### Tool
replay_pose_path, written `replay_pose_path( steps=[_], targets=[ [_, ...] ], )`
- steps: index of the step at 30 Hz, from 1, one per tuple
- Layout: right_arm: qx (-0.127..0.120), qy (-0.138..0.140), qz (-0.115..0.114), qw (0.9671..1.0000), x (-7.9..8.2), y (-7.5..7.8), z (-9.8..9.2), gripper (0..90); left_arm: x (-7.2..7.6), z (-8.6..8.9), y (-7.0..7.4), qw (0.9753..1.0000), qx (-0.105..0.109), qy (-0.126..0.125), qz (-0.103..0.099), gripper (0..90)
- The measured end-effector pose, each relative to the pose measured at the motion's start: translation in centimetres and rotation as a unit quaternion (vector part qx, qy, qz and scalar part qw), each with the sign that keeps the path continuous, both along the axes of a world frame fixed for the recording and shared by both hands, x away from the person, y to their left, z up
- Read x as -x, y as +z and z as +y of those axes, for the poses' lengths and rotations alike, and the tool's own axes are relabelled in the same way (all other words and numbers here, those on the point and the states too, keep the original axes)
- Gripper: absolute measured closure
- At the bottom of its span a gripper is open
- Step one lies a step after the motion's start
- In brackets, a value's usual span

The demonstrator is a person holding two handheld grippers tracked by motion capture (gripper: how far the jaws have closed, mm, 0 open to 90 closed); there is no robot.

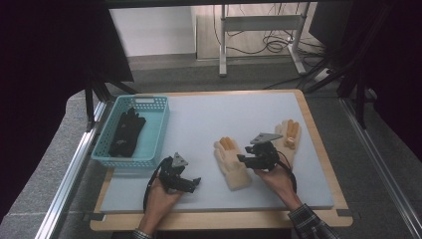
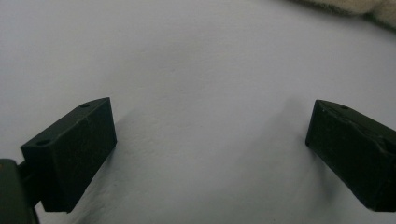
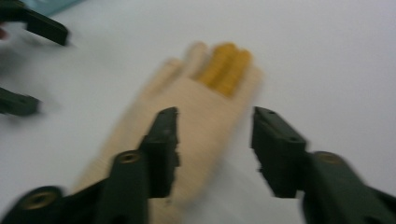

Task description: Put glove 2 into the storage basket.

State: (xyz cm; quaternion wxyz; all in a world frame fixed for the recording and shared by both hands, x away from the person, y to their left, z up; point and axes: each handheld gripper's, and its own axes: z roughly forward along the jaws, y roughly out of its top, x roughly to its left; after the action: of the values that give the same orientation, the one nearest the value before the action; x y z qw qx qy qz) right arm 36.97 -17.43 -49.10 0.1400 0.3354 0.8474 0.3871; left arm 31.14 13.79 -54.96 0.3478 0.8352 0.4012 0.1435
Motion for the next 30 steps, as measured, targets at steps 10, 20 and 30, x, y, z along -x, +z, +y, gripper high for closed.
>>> replay_pose_path(
  steps=[10, 20, 30],
  targets=[
    [0.032, 0.006, 0.03, 0.999, 1.5, -2.7, -1.6, 73.8, 0.0, 0.0, 0.0, 1.0, 0.001, 0.001, 0.0, 2.2],
    [0.017, 0.048, 0.035, 0.9981, 3.3, -2.9, 0.7, 72.7, 0.0, 0.0, 0.0, 1.0, 0.001, 0.001, 0.0, 2.2],
    [0.019, 0.026, 0.021, 0.9993, 2.7, -2.4, -0.8, 62.3, 0.0, 0.0, 0.0, 1.0, 0.001, 0.001, 0.0, 2.2]
  ],
)
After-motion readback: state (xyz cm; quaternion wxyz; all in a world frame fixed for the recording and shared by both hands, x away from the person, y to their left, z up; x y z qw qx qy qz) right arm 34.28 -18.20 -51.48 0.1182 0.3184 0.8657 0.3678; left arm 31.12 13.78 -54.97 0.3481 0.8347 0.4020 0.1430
